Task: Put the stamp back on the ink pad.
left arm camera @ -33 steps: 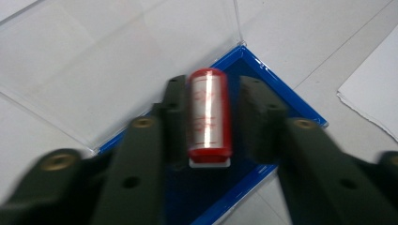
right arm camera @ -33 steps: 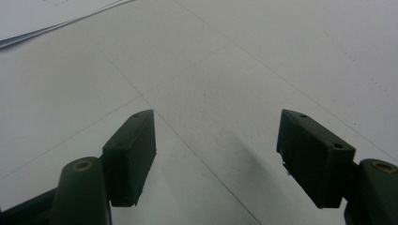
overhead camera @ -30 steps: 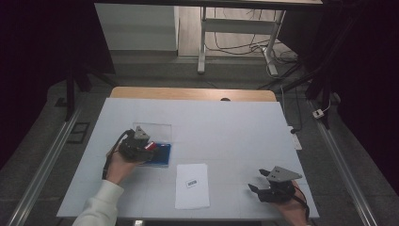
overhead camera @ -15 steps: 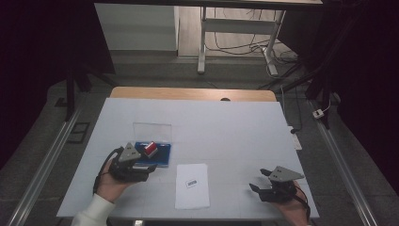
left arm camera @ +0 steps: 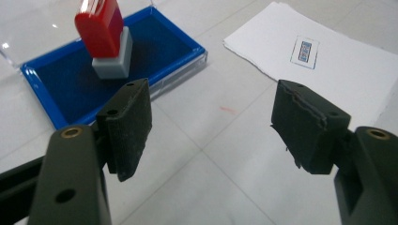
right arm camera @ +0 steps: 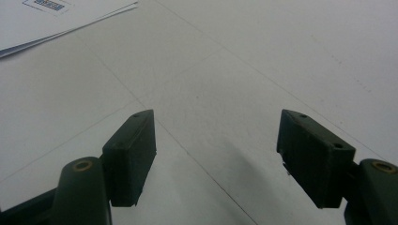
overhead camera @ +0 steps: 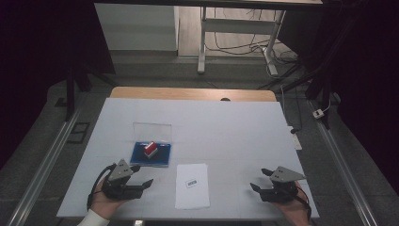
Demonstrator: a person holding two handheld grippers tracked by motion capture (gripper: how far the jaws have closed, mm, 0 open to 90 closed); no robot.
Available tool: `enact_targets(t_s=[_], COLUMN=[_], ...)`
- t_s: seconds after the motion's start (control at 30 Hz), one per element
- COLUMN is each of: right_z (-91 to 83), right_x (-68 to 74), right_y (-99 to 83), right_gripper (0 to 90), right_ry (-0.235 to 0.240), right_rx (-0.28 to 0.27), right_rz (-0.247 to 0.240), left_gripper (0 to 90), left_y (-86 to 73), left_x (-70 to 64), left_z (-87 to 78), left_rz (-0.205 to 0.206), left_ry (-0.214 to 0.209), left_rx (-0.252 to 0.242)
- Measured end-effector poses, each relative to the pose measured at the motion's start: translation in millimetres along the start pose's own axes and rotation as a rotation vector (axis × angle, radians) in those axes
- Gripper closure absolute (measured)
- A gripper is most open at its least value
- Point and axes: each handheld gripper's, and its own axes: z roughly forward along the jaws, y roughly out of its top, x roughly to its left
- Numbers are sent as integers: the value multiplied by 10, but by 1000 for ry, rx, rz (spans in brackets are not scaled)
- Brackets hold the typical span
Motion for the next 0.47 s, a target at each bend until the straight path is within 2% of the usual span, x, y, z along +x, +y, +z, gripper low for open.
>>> enact_targets(t_s=[0.47], right_z=[-2], right_x=[28], right_y=[19], right_gripper=[284], right_ry=[3], right_rx=[-15], right_rz=[-18], left_gripper=[294], left_y=[-28], left_x=[37], left_z=[3], left_rz=[-8], left_ry=[5], left_rx=[4])
